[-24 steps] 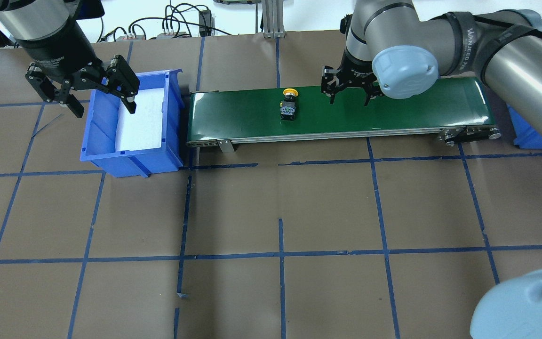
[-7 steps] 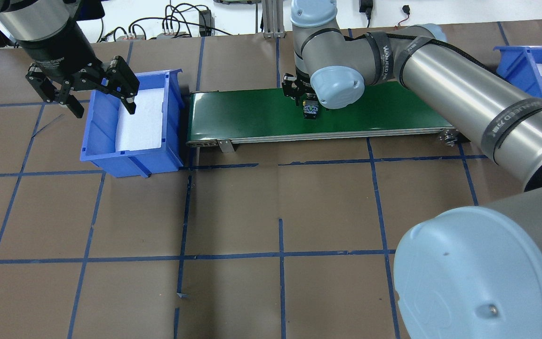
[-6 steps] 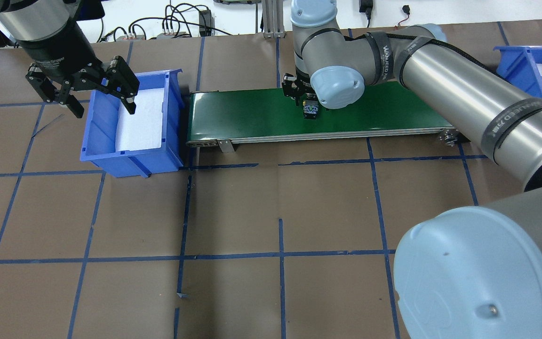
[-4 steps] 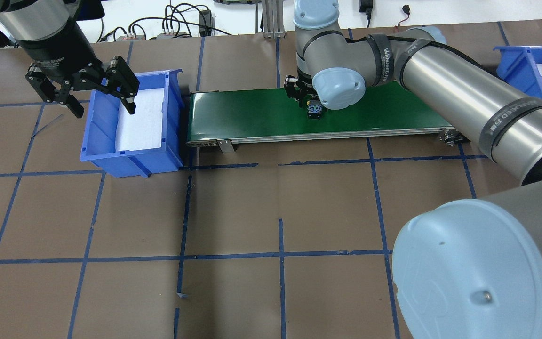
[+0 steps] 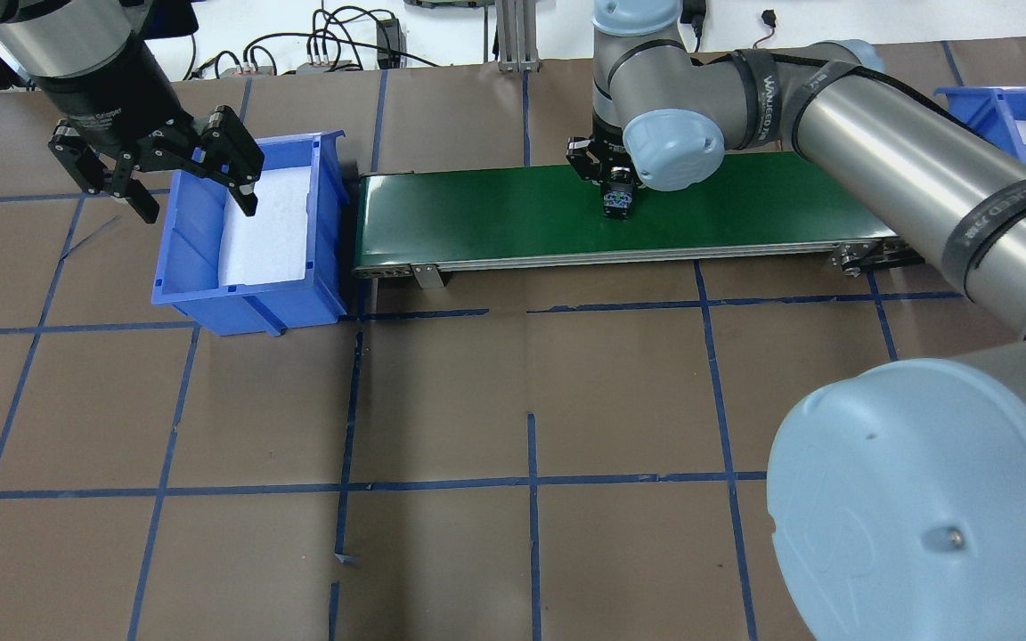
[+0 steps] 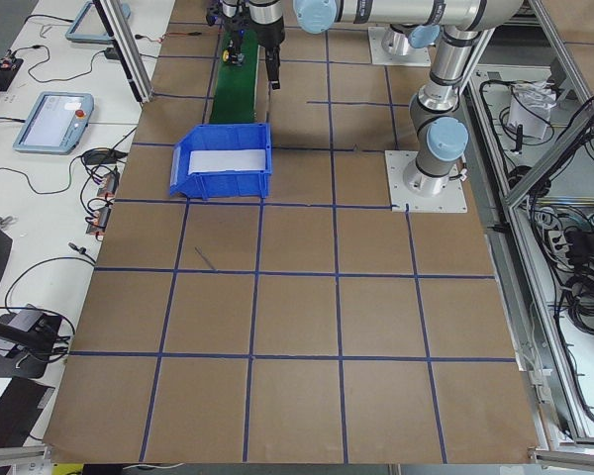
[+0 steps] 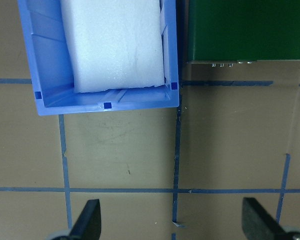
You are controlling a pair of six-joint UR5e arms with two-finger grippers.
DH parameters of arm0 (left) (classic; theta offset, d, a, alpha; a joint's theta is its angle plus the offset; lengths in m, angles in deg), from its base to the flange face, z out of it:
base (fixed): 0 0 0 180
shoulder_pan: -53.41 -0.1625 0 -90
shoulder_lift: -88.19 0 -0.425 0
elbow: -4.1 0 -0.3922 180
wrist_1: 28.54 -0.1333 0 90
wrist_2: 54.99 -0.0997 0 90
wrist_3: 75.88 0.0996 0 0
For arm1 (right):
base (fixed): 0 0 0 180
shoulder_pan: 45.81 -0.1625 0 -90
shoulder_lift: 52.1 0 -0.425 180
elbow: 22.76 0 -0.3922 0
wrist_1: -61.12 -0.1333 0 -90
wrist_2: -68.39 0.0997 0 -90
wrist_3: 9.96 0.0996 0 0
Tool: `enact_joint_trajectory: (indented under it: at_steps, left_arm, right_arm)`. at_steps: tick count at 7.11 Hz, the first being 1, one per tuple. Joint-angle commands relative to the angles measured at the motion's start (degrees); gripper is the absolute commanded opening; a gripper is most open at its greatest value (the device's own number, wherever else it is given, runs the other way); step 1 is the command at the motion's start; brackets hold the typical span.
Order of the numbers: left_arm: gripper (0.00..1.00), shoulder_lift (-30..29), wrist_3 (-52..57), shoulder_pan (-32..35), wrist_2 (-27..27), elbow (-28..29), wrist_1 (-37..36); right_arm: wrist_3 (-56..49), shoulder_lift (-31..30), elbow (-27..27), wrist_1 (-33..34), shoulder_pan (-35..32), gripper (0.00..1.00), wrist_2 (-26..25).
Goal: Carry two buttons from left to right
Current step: 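Carry the yellow button with the right gripper to the blue bin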
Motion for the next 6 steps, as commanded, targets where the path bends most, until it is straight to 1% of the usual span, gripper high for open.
enact_joint_trajectory:
  at_steps: [1, 3, 5, 6]
  left_arm:
    - [1.00, 0.00, 0.02, 0.00, 0.00, 0.00, 0.00]
    - [1.00, 0.00, -0.07, 0.00, 0.26, -0.17, 0.00]
    - [1.00, -0.09, -0.24, 0.09, 0.44, -0.09, 0.00]
    - [1.00, -0.35, -0.16, 0.09, 0.53, 0.09, -0.44]
  right_arm:
    - [-7.01, -3.48, -0.31, -4.05, 3.60, 0.08, -0.39]
    - [-20.25, -8.06, -1.27, -8.82, 10.61, 0.08, -0.74]
    - [-31.78, -10.53, -1.45, -11.81, 17.21, 0.08, -0.92]
    - [-36.44, -11.84, -1.71, -12.96, 20.73, 0.08, -1.88]
